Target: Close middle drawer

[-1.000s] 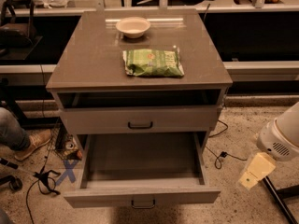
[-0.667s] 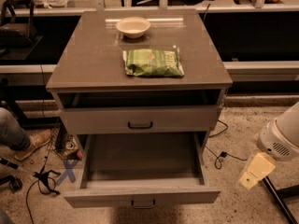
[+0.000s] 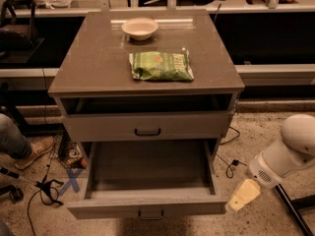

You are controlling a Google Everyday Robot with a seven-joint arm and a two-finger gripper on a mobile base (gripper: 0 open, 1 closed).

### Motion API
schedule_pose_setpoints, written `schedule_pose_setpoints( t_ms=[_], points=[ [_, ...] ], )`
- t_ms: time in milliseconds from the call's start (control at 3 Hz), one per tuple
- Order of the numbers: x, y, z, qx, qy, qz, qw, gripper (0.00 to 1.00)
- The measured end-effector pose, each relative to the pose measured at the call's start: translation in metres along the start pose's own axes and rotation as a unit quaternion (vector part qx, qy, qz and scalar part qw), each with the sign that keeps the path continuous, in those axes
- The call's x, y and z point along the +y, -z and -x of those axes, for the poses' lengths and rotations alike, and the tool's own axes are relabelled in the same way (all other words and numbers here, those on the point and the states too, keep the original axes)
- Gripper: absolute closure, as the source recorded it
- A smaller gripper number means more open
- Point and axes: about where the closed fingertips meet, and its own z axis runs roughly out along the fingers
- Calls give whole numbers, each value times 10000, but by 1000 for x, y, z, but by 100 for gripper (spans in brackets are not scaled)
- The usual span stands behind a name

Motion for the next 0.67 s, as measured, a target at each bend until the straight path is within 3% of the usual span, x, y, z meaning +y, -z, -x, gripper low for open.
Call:
schedule_pose_setpoints(
  t_ms=[333, 667],
  points=[
    [-13, -51, -13, -156, -403, 314, 9986, 0],
    [-16, -79, -29, -316, -760, 473, 9955, 0]
  ],
)
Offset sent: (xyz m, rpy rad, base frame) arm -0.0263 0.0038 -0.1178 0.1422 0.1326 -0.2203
